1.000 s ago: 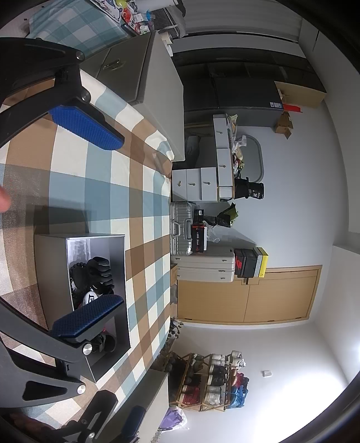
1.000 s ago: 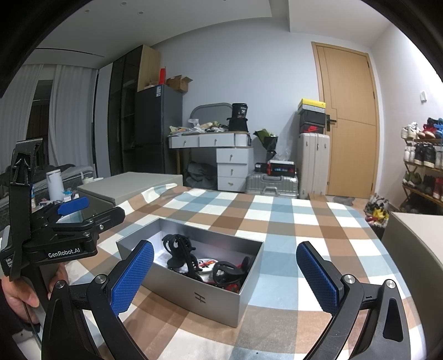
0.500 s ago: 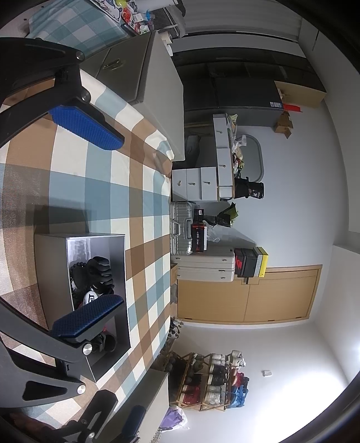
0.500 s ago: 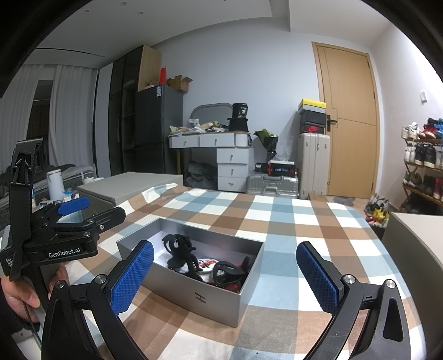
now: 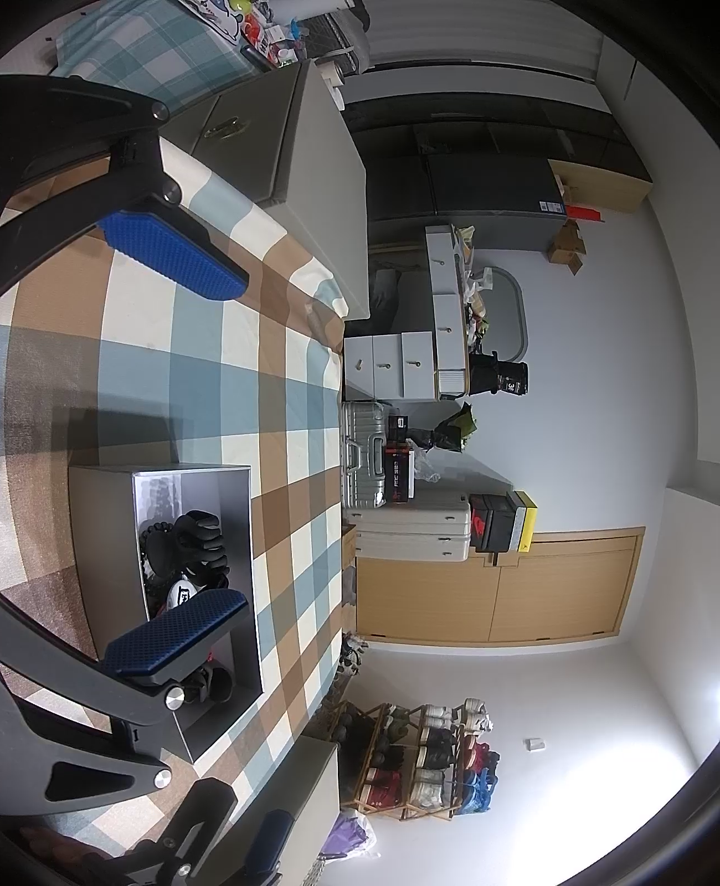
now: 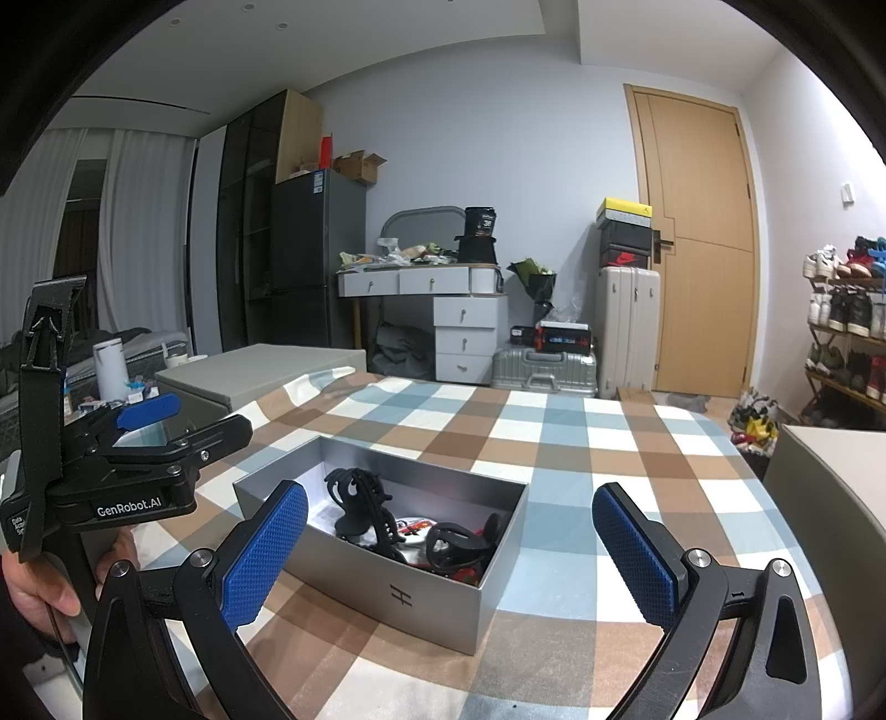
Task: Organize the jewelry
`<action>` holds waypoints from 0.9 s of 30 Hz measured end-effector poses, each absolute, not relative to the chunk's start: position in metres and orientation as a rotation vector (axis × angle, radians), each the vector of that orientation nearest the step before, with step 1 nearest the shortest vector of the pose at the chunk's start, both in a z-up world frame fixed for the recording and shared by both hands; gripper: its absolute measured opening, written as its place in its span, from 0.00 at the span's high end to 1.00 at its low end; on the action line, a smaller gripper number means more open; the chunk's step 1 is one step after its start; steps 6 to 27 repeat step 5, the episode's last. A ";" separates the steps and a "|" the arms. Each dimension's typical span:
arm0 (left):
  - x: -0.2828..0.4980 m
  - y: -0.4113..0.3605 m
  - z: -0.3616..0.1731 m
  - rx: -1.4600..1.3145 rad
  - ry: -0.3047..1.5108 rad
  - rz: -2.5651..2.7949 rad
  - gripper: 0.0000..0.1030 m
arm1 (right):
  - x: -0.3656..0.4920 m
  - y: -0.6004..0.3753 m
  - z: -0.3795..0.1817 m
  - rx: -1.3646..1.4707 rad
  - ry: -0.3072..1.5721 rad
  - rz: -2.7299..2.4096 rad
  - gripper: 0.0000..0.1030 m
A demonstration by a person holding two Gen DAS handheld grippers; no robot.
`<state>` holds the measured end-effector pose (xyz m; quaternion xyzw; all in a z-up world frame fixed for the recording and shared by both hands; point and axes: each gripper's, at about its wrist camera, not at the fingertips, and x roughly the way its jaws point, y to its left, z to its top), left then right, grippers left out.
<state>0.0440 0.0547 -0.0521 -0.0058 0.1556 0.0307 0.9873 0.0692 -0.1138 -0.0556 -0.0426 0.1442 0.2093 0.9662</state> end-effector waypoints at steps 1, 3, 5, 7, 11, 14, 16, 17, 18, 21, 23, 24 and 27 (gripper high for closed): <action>0.044 0.054 -0.052 -0.011 0.312 0.059 0.01 | 0.069 -0.114 -0.056 -0.086 0.292 0.423 0.00; 0.044 0.054 -0.052 -0.009 0.314 0.056 0.01 | 0.069 -0.114 -0.056 -0.086 0.292 0.423 0.00; 0.044 0.053 -0.052 -0.010 0.314 0.056 0.01 | 0.069 -0.114 -0.056 -0.086 0.292 0.423 0.00; 0.044 0.053 -0.052 -0.010 0.314 0.056 0.01 | 0.069 -0.114 -0.056 -0.086 0.292 0.423 0.00; 0.044 0.053 -0.052 -0.010 0.314 0.056 0.01 | 0.069 -0.114 -0.056 -0.086 0.292 0.423 0.00; 0.044 0.053 -0.052 -0.010 0.314 0.056 0.01 | 0.069 -0.114 -0.056 -0.086 0.292 0.423 0.00; 0.044 0.053 -0.052 -0.010 0.314 0.056 0.01 | 0.069 -0.114 -0.056 -0.086 0.292 0.423 0.00; 0.044 0.053 -0.052 -0.010 0.314 0.056 0.01 | 0.069 -0.114 -0.056 -0.086 0.292 0.423 0.00; 0.044 0.053 -0.052 -0.010 0.314 0.056 0.01 | 0.069 -0.114 -0.056 -0.086 0.292 0.423 0.00; 0.044 0.053 -0.052 -0.010 0.314 0.056 0.01 | 0.069 -0.114 -0.056 -0.086 0.292 0.423 0.00; 0.044 0.053 -0.052 -0.010 0.314 0.056 0.01 | 0.069 -0.114 -0.056 -0.086 0.292 0.423 0.00; 0.044 0.053 -0.052 -0.010 0.314 0.056 0.01 | 0.069 -0.114 -0.056 -0.086 0.292 0.423 0.00; 0.044 0.053 -0.052 -0.010 0.314 0.056 0.01 | 0.069 -0.114 -0.056 -0.086 0.292 0.423 0.00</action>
